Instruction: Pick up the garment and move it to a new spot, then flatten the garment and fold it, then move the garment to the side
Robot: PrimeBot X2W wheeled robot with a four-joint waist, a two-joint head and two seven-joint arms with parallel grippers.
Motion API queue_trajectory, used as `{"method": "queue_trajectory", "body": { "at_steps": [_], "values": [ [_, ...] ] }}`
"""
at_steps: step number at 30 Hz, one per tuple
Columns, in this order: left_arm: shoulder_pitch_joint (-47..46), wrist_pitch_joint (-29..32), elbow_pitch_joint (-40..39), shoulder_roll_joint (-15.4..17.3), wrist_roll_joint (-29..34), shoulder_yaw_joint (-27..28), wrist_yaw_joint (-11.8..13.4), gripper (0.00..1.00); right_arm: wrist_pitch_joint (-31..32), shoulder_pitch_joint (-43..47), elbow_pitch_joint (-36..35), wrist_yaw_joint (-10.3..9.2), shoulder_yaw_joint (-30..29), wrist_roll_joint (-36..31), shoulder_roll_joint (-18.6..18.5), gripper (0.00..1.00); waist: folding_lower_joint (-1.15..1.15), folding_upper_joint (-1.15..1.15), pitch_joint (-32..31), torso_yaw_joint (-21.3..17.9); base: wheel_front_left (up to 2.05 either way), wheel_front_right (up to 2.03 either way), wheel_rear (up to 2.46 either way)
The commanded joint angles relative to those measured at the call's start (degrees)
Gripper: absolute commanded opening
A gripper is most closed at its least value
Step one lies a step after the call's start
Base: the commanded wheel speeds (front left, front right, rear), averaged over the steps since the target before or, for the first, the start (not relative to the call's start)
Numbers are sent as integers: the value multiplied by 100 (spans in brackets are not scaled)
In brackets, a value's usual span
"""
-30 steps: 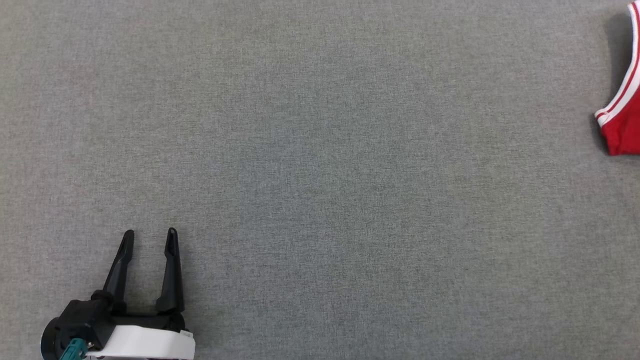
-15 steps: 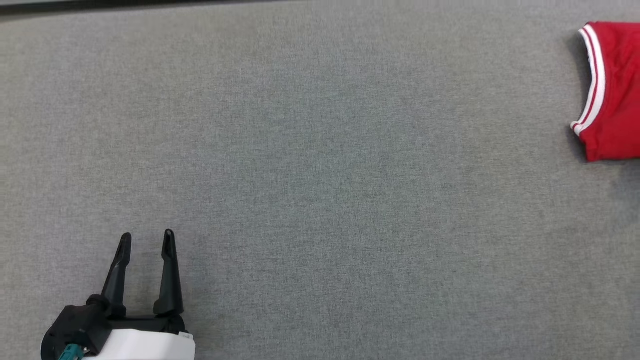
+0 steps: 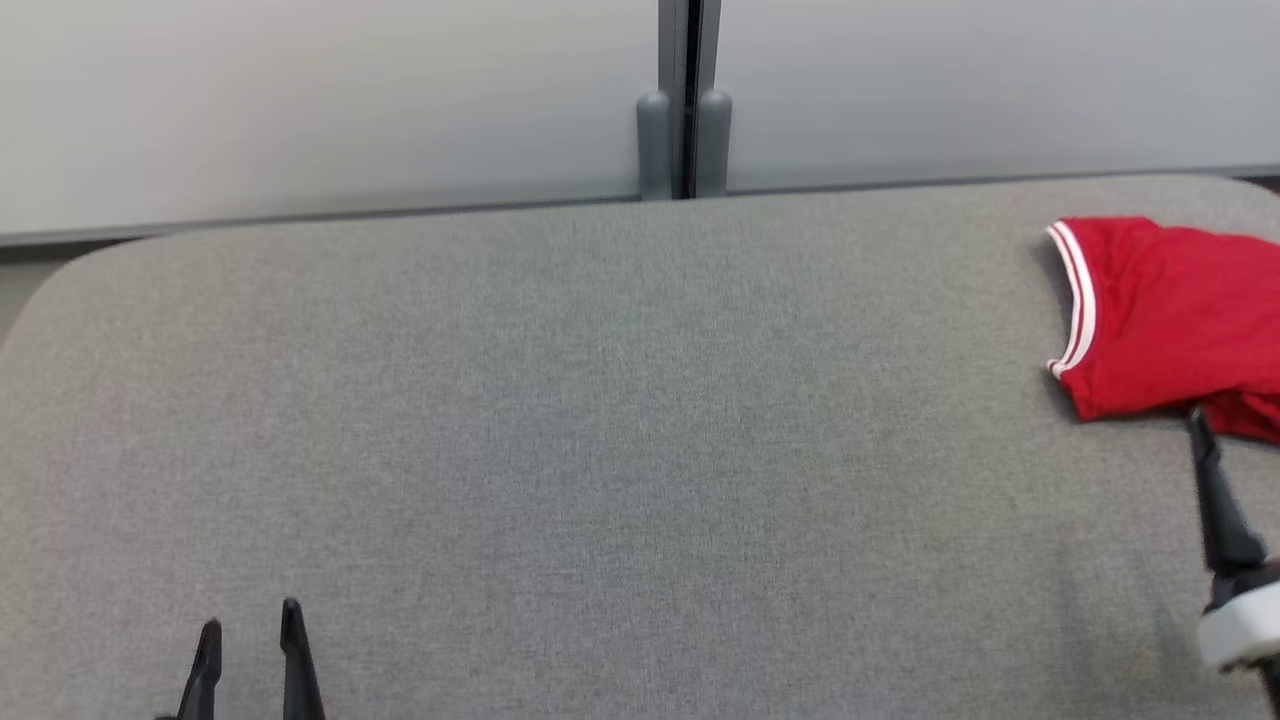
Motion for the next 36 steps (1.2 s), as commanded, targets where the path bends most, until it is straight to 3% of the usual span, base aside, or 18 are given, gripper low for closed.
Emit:
{"method": "queue_trajectory", "body": {
  "at_steps": [1,5,8,17,20,33,34,36],
  "values": [
    [36,-25,3,26,35,29,25,100,-41,30,-24,-1,-20,1,13,100,0,0,-437,19,0,0,0],
    [288,-25,116,24,120,148,-56,100,-141,941,-370,-1,-159,-319,960,100,0,0,-699,4,0,0,0],
    [342,-25,183,26,170,231,-120,100,-158,1273,-528,-1,-156,-496,1275,100,0,0,-807,6,0,0,0],
    [339,-25,283,26,187,220,-330,100,-151,1709,-608,-1,-123,-614,1601,100,0,0,-903,0,0,0,0],
    [256,-25,351,26,198,175,-465,100,-152,1710,-603,-1,-119,-641,1628,100,0,0,-906,4,0,0,0],
    [151,-25,545,23,267,165,-575,100,-153,1577,-645,-1,0,-607,1647,100,0,0,-875,49,0,0,0],
    [139,-25,557,22,295,146,-595,0,-153,1574,-649,-1,14,-597,1647,0,0,0,-876,64,0,0,0],
    [242,23,614,-22,267,148,-570,0,-108,1639,-564,0,13,-612,1683,0,0,0,-875,58,0,0,0]
  ]
}}
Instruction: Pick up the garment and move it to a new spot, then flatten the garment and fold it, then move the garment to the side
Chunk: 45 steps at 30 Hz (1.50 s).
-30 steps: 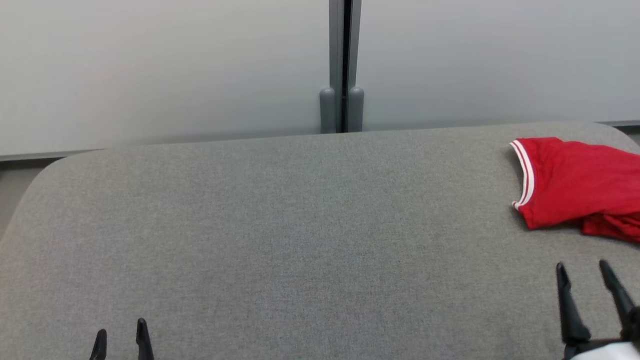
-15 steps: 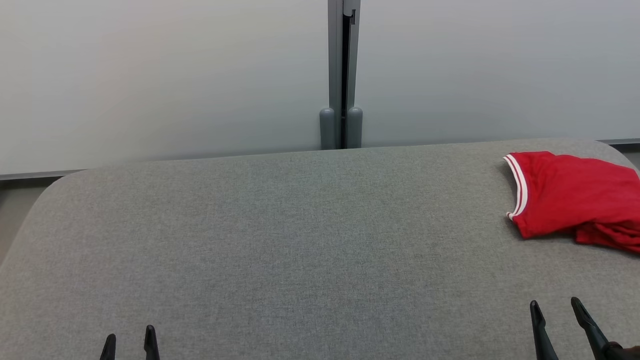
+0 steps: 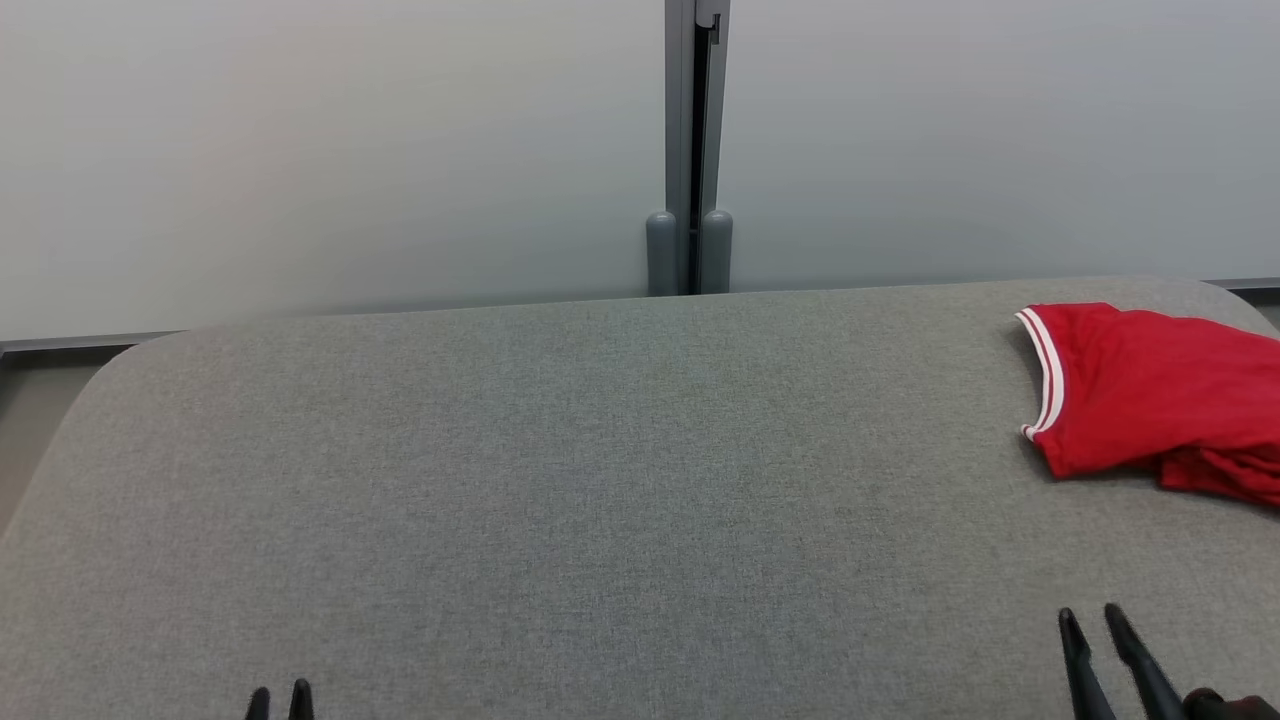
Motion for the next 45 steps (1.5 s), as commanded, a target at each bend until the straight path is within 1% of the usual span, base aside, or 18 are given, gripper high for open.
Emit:
{"method": "queue_trajectory", "body": {
  "at_steps": [1,3,18,19,32,45],
  "values": [
    [10,26,56,-16,-24,6,-1,0,13,11,54,0,-1,22,22,0,0,0,1,0,0,0,0],
    [39,33,169,-50,-34,-2,0,0,32,56,159,0,3,37,62,0,0,0,2,0,0,0,0],
    [-402,453,199,-28,-1549,52,-101,0,453,-303,247,0,-43,1780,40,0,0,0,48,-2,0,0,0],
    [-402,453,199,-28,-1549,52,-101,0,453,-303,247,0,-43,1780,40,0,0,0,48,-2,0,0,0],
    [-720,755,210,-11,-2666,86,-175,0,759,-562,306,0,-71,3065,23,0,0,0,89,-4,0,0,0],
    [-997,1023,227,2,-3629,121,-241,0,1027,-788,365,0,-98,4174,8,0,0,0,130,-5,0,0,0]
  ]
}}
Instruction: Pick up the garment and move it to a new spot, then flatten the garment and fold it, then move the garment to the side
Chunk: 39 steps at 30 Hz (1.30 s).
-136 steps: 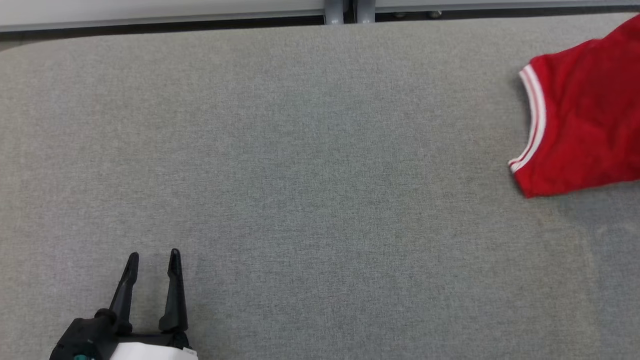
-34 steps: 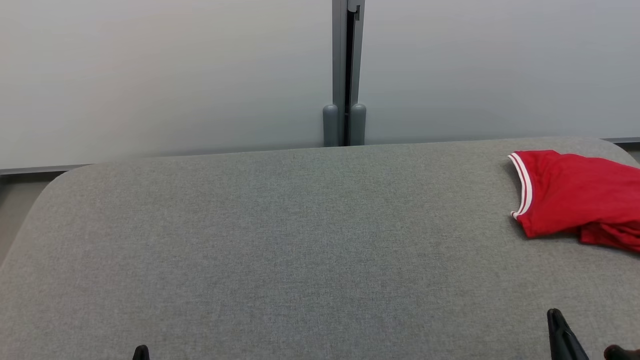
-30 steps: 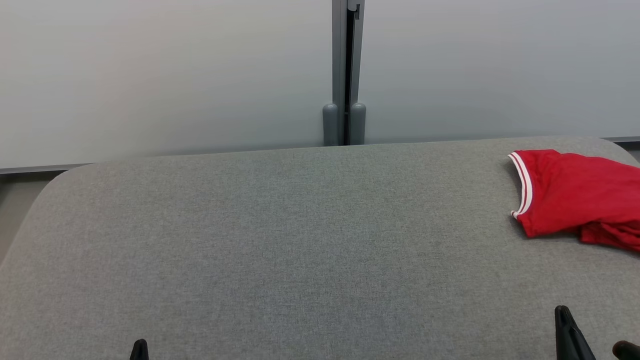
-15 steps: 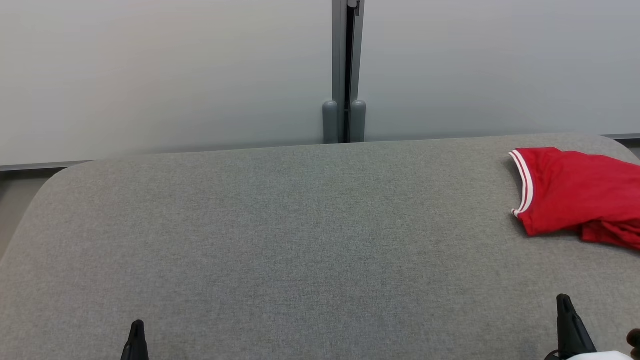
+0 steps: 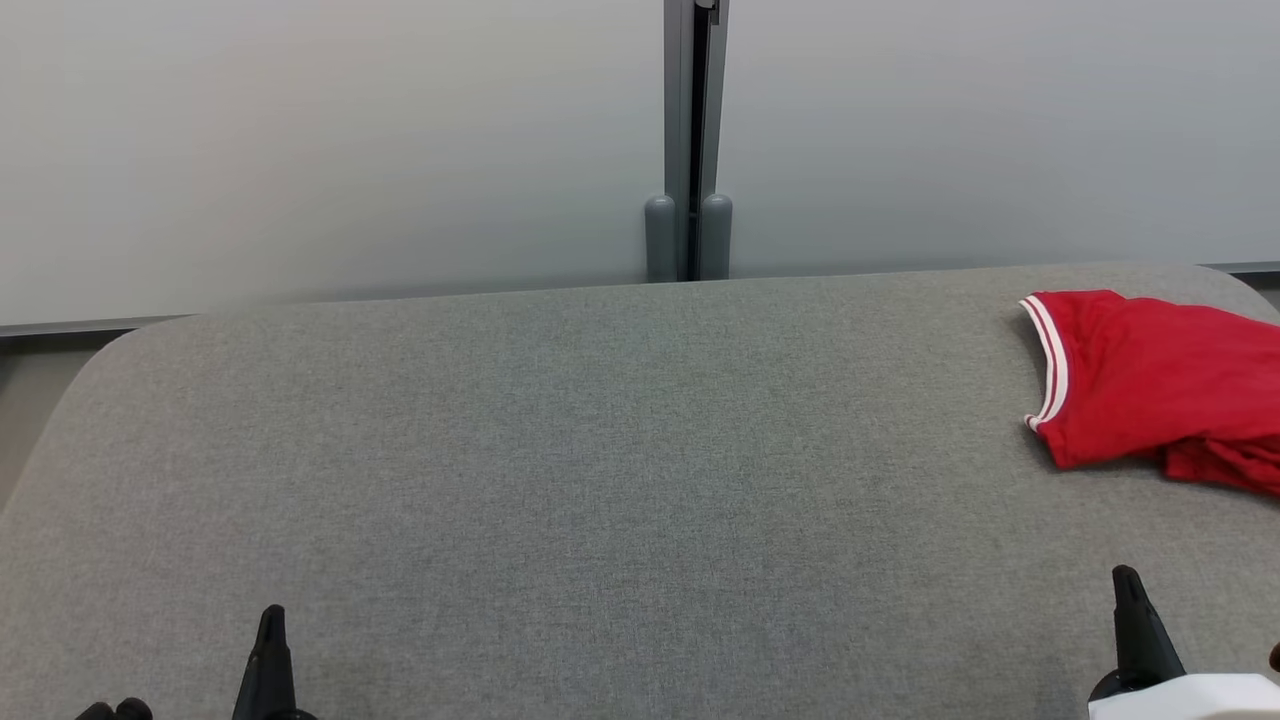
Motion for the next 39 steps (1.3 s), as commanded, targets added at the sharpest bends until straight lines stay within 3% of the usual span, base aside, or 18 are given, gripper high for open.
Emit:
{"method": "queue_trajectory", "body": {
  "at_steps": [1,39],
  "values": [
    [-184,33,-56,53,-172,39,-42,0,43,-140,-46,1,-30,192,-58,0,0,0,4,0,0,0,0],
    [-809,640,-12,82,-2348,115,-191,0,651,-648,89,1,-89,2709,-91,0,0,0,122,-5,0,0,0]
  ]
}}
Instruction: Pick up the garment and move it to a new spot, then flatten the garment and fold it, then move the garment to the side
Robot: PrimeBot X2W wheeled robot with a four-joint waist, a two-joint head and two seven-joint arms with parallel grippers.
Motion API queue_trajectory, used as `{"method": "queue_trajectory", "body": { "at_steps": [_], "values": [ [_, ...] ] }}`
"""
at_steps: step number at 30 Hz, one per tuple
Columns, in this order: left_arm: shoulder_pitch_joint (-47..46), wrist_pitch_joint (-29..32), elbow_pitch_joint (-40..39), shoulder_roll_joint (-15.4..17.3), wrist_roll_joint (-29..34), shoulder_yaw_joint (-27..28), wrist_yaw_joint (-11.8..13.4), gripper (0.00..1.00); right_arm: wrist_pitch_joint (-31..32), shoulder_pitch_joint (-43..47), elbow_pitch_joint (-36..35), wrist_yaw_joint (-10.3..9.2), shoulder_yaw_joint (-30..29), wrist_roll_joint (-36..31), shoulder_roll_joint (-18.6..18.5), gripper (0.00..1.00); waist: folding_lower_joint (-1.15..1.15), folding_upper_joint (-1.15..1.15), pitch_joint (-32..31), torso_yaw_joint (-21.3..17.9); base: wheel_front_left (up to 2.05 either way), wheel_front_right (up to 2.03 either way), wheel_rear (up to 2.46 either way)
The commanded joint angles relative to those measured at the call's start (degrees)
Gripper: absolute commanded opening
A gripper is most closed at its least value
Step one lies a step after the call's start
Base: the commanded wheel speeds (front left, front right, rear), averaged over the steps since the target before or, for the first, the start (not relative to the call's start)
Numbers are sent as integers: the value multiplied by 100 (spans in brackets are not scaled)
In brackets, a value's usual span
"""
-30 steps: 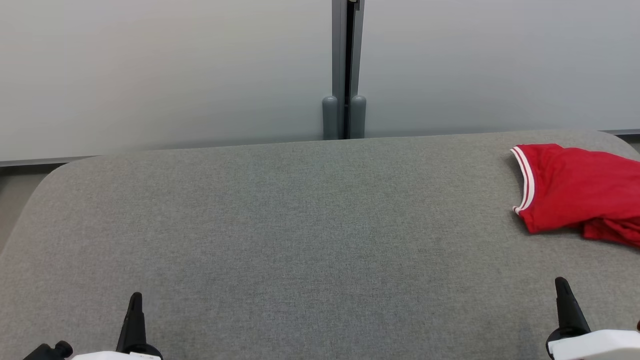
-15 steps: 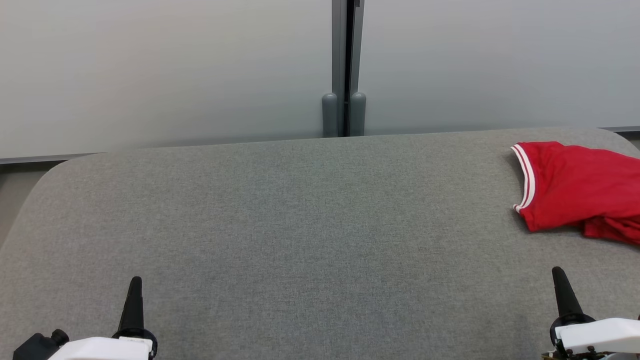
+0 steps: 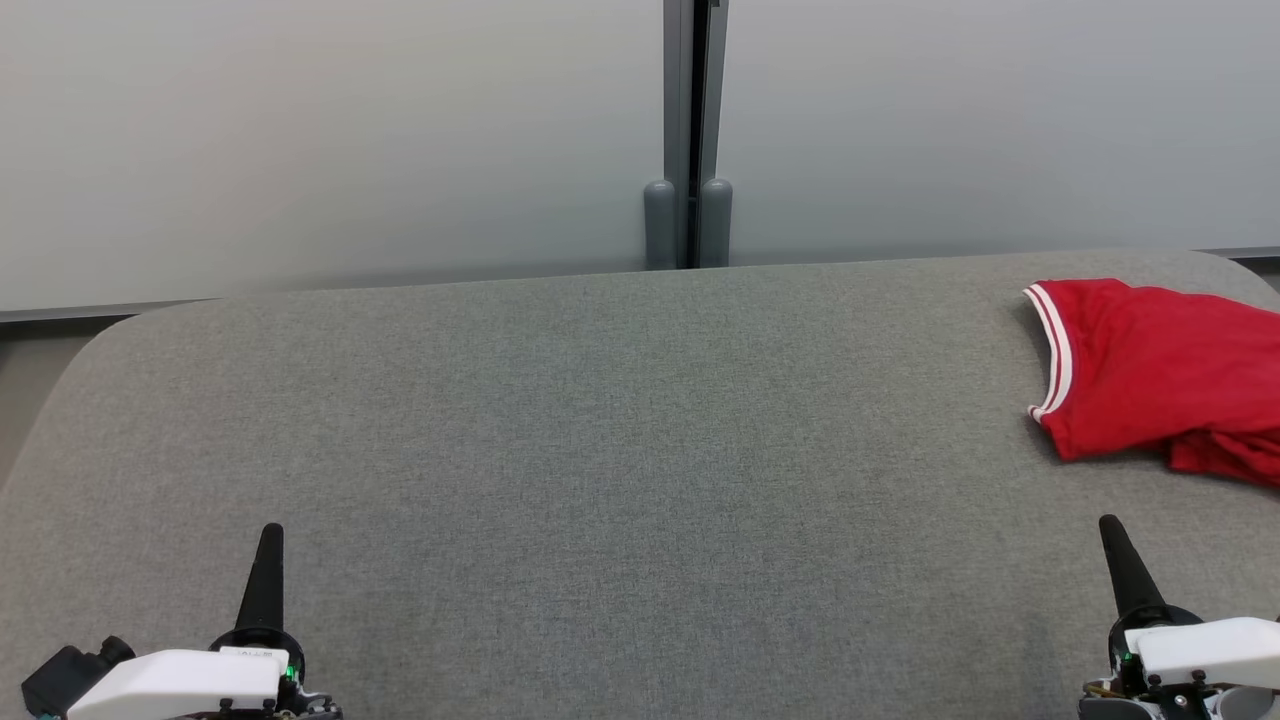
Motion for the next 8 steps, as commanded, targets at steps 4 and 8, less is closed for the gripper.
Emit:
{"method": "queue_trajectory", "body": {
  "at_steps": [4,8],
  "values": [
    [-199,67,-26,44,-274,37,-60,0,82,-146,-15,2,-26,332,-60,0,0,0,14,0,0,0,0],
    [-239,119,-20,46,-450,43,-66,0,133,-188,-3,2,-30,536,-62,0,0,0,27,-1,0,0,0]
  ]
}}
